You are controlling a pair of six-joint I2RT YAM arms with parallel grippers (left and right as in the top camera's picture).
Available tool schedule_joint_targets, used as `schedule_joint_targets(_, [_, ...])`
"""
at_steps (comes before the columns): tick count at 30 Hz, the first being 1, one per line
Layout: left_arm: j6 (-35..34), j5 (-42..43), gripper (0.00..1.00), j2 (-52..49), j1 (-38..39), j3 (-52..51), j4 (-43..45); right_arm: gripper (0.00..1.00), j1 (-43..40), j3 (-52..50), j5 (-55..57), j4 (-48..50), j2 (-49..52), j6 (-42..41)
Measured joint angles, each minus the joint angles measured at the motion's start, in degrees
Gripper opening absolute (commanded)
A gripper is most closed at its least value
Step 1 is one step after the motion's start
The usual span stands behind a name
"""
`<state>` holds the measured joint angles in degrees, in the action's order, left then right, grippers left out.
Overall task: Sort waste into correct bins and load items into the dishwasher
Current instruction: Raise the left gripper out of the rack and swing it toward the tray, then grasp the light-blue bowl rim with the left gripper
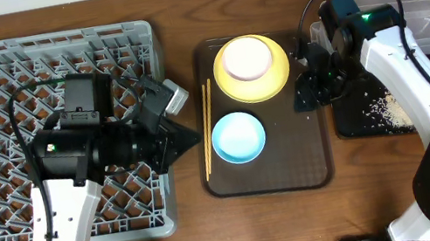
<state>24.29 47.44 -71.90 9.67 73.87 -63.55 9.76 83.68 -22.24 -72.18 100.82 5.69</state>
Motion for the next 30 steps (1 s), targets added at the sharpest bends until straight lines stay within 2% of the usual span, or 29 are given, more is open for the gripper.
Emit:
schedule_joint_targets(2, [-2.89,-5.99,0.25,0.00,0.04,0.00,1.31,0.57,0.00,0.00,0.00,0.02,0.00,0.04])
schedule_joint_targets(3, [-3.91,-8.09,0.26,0.00,0.11,0.00,1.86,0.59,0.00,0.00,0.00,0.07,0.00,0.02])
schedule_joint_targets(6, [-8.79,-15.30,0.48,-0.11,0.09,0.00,3.37,0.64,0.00,0.00,0.02,0.11,0.00,0.31])
schedule_joint_targets(8, [-11.50,-18.03,0.49,-0.35,0.09,0.00,4.20,0.64,0.00,0.00,0.02,0.11,0.00,0.35])
schedule_joint_targets(10, [-13.62,-19.82,0.56,-0.70,0.09,0.00,4.98,0.63,0.00,0.00,0.02,0.09,0.00,0.39])
schedule_joint_targets(16, [-23.32,-25.31,0.58,-2.62,0.55,0.00,7.85,0.63,0.00,0.00,1.18,0.37,0.00,0.33])
schedule_joint_targets(22, [-32.85,-30.03,0.72,-8.22,4.39,0.00,10.97,0.66,-0.22,0.00,14.32,0.66,-0.63,-6.27])
schedule_joint_targets(27, [-36.41,-31.47,0.73,-14.38,11.21,0.00,15.93,0.76,-1.22,0.00,19.08,1.81,-5.14,-9.44])
schedule_joint_targets(30, [-37.48,-33.38,0.70,-17.99,16.44,0.00,18.82,0.77,-2.25,0.00,20.44,1.77,-8.59,-10.12])
